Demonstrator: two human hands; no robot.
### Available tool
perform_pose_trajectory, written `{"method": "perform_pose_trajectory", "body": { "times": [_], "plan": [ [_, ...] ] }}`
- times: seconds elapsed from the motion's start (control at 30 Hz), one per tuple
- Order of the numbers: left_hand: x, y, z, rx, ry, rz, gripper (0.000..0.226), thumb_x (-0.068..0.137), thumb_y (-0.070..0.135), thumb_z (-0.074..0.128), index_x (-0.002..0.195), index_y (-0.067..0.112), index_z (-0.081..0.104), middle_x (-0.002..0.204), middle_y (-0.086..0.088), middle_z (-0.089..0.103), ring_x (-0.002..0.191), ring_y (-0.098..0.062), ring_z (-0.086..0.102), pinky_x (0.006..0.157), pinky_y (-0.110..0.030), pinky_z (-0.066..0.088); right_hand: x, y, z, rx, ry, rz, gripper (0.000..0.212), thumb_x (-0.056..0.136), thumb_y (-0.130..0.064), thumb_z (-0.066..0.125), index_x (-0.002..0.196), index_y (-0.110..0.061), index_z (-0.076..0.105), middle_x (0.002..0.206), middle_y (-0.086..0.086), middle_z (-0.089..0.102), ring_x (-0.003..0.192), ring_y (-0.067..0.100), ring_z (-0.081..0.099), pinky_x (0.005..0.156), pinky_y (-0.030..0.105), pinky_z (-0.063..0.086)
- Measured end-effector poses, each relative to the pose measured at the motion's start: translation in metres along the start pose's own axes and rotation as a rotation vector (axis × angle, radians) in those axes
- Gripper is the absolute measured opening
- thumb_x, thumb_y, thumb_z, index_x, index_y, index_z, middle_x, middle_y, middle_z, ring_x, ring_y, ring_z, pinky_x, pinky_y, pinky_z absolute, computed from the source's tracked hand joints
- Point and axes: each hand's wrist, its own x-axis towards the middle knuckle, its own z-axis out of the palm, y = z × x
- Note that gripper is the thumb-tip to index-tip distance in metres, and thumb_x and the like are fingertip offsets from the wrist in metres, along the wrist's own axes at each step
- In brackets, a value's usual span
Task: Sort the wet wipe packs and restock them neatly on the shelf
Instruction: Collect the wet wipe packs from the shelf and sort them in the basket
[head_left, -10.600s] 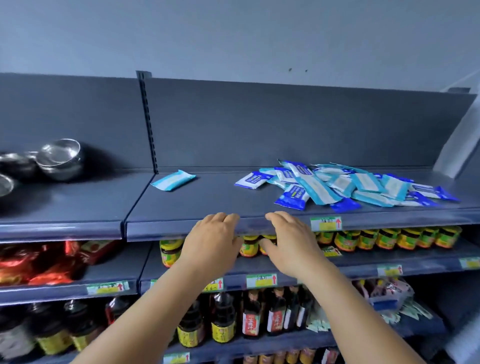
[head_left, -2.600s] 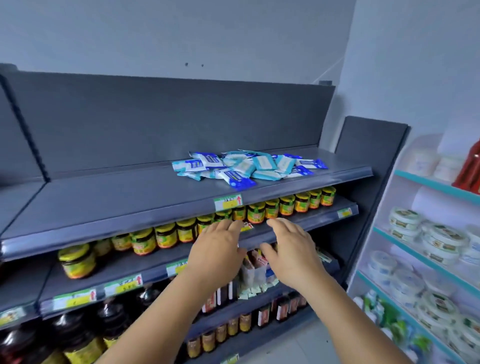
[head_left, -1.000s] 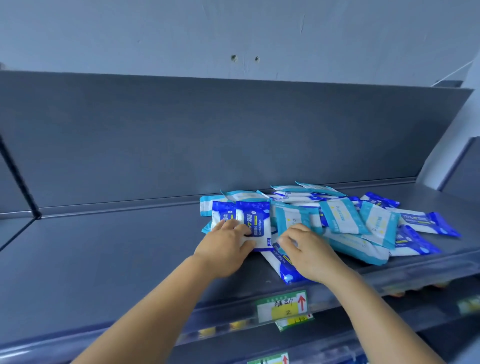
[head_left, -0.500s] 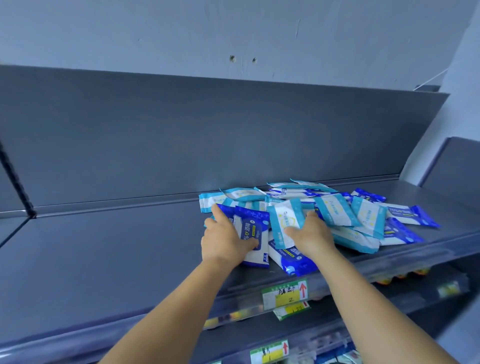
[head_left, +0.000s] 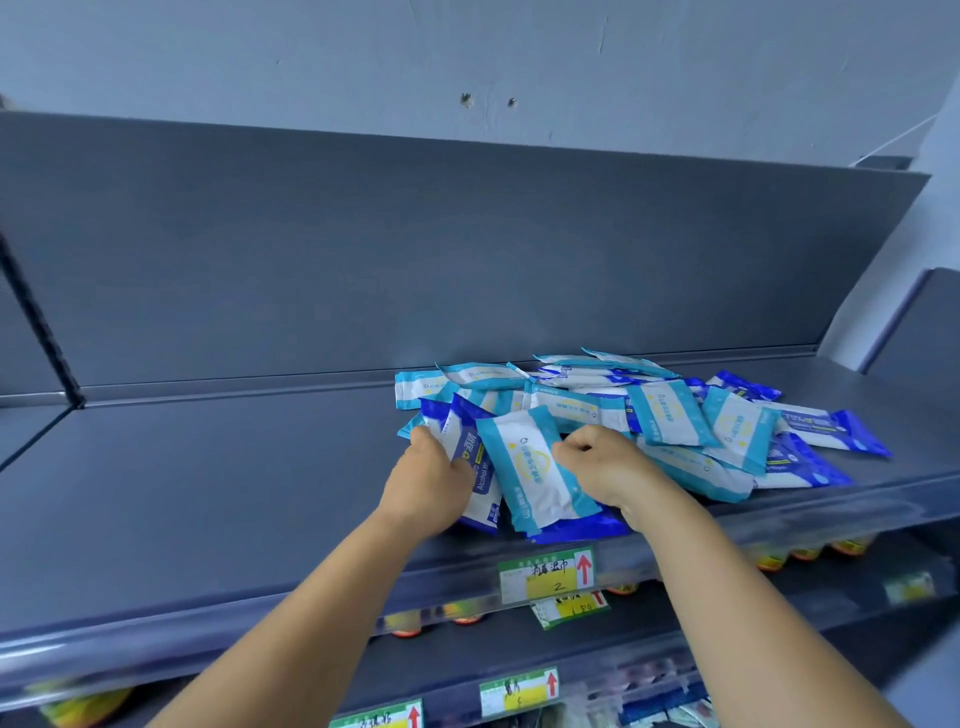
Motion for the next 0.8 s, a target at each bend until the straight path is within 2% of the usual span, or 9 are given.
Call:
{"method": "perform_pose_trajectory", "body": {
  "times": [0.07,0.13,0.23,0.37,0.43,0.5,0.6,0.67,0.8],
  "plan": [
    [-0.004,0.000,0.002,-0.012,0.024,0.019,0.019,0.094,0.018,0.050,0.104,0.015,0.035,0.101,0.001,0.053,0.098,-0.025,0.062,0.082,-0.041,0.055,0.000,-0.001,0.001,0.056,-0.037,0.002,0.021,0.088,-0.021,0.062,0.102,-0.005,0.061,0.077,0.002,0.051,0.066,0.015,0.045,0.060,0.027,0.036],
    [-0.009,-0.001,0.004,-0.041,0.070,0.023,0.017,0.093,0.016,0.050,0.103,0.018,0.036,0.096,0.003,0.053,0.095,-0.025,0.062,0.080,-0.041,0.055,0.003,0.000,0.002,0.069,-0.093,0.041,0.016,0.082,-0.015,0.068,0.095,-0.009,0.061,0.075,0.001,0.051,0.061,0.013,0.046,0.055,0.025,0.037],
    [-0.015,-0.001,0.006,-0.107,0.133,0.019,0.015,0.090,0.014,0.051,0.100,0.019,0.040,0.095,0.003,0.058,0.090,-0.024,0.062,0.077,-0.040,0.055,0.004,0.000,0.003,0.112,-0.118,0.078,0.019,0.077,-0.015,0.073,0.085,-0.007,0.058,0.077,0.004,0.055,0.061,0.013,0.048,0.050,0.023,0.036],
    [-0.028,0.001,0.002,-0.197,0.201,0.055,0.016,0.086,0.011,0.055,0.093,0.017,0.042,0.084,0.008,0.057,0.080,-0.021,0.060,0.068,-0.034,0.049,-0.008,0.001,0.003,0.293,-0.070,0.014,0.019,0.079,-0.005,0.071,0.097,-0.005,0.067,0.082,0.006,0.066,0.067,0.015,0.061,0.052,0.020,0.049],
    [-0.036,0.007,-0.005,-0.256,0.213,0.088,0.017,0.086,0.010,0.056,0.091,0.019,0.042,0.085,0.009,0.058,0.080,-0.019,0.060,0.069,-0.037,0.052,-0.020,0.001,0.001,0.413,-0.019,-0.046,0.020,0.080,-0.001,0.069,0.096,-0.012,0.066,0.090,0.006,0.070,0.077,0.019,0.068,0.066,0.032,0.059],
    [-0.047,0.014,-0.011,-0.301,0.201,0.141,0.019,0.087,0.008,0.056,0.087,0.021,0.042,0.083,0.008,0.058,0.078,-0.019,0.060,0.069,-0.039,0.052,-0.034,0.002,-0.001,0.468,0.062,-0.111,0.024,0.081,-0.002,0.068,0.090,-0.023,0.062,0.099,0.005,0.070,0.084,0.021,0.069,0.074,0.040,0.059],
    [-0.069,0.021,-0.016,-0.345,0.143,0.224,0.019,0.088,0.005,0.053,0.085,0.019,0.041,0.080,0.006,0.057,0.071,-0.019,0.055,0.063,-0.038,0.050,-0.062,0.006,-0.003,0.497,0.210,-0.176,0.023,0.083,-0.005,0.066,0.091,-0.026,0.059,0.101,0.003,0.070,0.086,0.019,0.069,0.078,0.043,0.058],
    [-0.088,0.022,-0.016,-0.379,0.090,0.267,0.016,0.089,0.003,0.050,0.088,0.017,0.042,0.080,0.008,0.057,0.069,-0.015,0.054,0.057,-0.030,0.045,-0.087,0.011,-0.004,0.521,0.278,-0.196,0.023,0.083,-0.005,0.062,0.097,-0.023,0.061,0.100,0.000,0.071,0.087,0.019,0.069,0.080,0.045,0.057],
    [-0.132,0.016,-0.009,-0.431,-0.025,0.314,0.015,0.090,0.002,0.049,0.102,0.011,0.045,0.093,0.010,0.062,0.082,-0.009,0.061,0.064,-0.025,0.049,-0.142,0.029,-0.006,0.551,0.416,-0.160,0.022,0.083,-0.005,0.059,0.092,-0.025,0.060,0.095,-0.005,0.072,0.089,0.018,0.068,0.082,0.046,0.056]
  ]
}}
